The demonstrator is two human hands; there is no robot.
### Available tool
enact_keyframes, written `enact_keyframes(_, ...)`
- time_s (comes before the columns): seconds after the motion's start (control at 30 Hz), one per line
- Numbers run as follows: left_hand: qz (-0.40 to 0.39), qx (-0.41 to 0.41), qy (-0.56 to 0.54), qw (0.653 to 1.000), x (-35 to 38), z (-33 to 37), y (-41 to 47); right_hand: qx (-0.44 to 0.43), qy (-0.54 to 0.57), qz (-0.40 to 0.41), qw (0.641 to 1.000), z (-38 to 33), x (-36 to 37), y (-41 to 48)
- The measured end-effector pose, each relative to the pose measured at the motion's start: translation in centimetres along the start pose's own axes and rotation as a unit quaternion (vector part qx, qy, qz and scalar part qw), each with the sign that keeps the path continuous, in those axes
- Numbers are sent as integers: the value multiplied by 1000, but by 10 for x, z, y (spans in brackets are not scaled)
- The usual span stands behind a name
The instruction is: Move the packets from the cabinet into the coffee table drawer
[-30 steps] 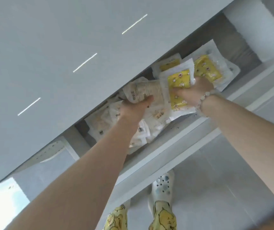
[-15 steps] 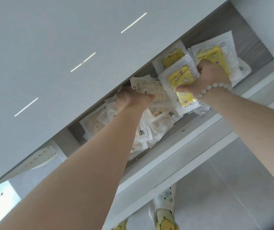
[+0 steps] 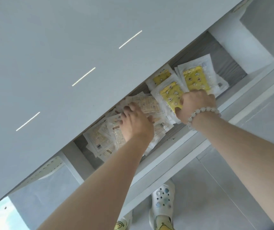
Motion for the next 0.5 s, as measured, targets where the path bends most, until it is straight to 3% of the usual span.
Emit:
enact_keyframes(0.2,-102,107,-21,989,-31,27,-73,-58,-51,-17,997,12,-55,-74)
enact_keyframes(0.4,12,177,113,978,-168,71,-192,-93,-17,94,991,19,-204,-188)
enact_keyframes(0.5,90,184,101,974,-255,74,-252,-140,-3,140,980,6,-279,-250)
Point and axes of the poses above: each hand's wrist, its own y-axis towards the middle knuckle, its own x-axis out of the palm, z = x × y, the point moved 5 cm from there along y, towards the middle knuckle, and after that the axes turned 14 degrees about -z, right-handed, at the moved point
